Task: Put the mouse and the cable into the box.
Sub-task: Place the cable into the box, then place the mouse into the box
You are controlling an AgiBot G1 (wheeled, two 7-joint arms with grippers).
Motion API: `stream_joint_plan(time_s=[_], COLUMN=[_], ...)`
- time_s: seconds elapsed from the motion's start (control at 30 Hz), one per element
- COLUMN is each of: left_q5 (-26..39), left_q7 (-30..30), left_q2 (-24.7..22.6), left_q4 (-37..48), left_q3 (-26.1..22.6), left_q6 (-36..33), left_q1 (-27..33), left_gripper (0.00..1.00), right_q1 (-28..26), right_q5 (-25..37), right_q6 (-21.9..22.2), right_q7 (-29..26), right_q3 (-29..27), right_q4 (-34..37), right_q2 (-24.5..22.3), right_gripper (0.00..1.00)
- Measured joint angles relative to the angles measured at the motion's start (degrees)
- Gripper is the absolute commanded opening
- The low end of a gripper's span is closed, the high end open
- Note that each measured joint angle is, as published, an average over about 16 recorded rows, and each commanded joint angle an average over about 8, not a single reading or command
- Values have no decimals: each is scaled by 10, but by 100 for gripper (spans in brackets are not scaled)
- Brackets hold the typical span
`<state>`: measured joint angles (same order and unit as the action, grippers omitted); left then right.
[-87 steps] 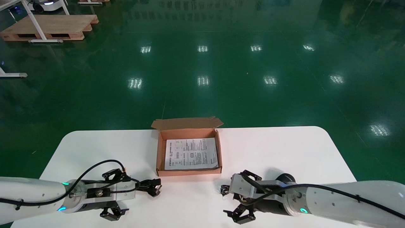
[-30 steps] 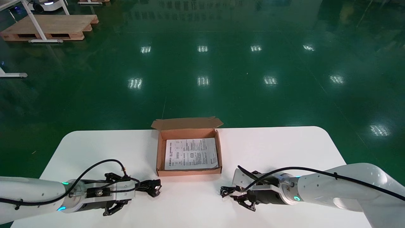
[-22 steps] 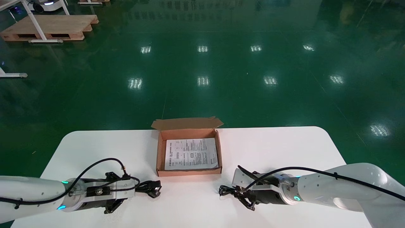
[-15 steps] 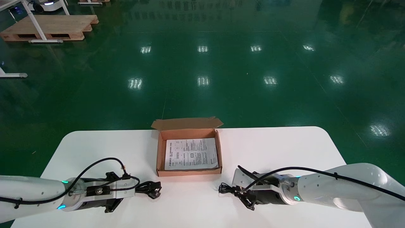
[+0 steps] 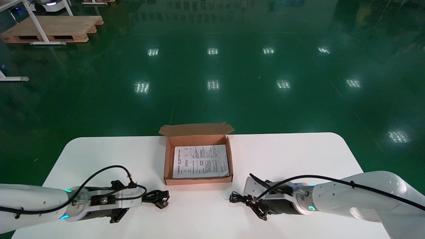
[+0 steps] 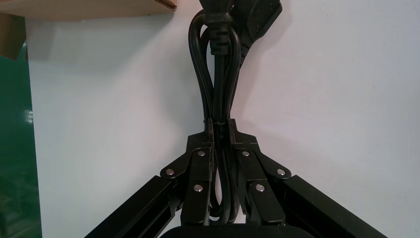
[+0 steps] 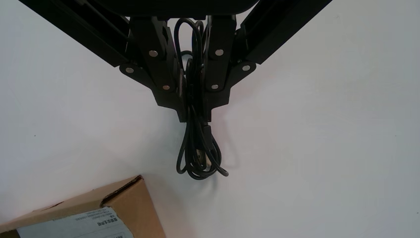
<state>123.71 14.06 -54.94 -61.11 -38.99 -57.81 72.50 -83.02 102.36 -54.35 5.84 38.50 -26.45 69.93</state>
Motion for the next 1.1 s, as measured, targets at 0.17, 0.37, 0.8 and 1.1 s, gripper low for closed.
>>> stream_joint_plan(time_s=[0.17,0.37,0.8,1.1], left_q5=[-16,-79,-220,-227], left_q7=[0,-30,-229,-291], left_q2=[10,5,-125,-169], left_q4=[6,31,144,175], left_q3=[15,47,75,67], left_q6=[2,0,25,44], left_q1=[20,67,126,123], left_gripper=[0,0,0,0], right_q1=[-17,-66,-198,-222], right_q5=[-2,-3,-2,0], right_q6=[8,37,104,108], right_q7=[0,1,19,23], right_q3=[-7,-22,-50,-51], right_q4=[0,5,19,24], right_q2=[-18,-47,-71,-69], right_gripper=[0,0,0,0])
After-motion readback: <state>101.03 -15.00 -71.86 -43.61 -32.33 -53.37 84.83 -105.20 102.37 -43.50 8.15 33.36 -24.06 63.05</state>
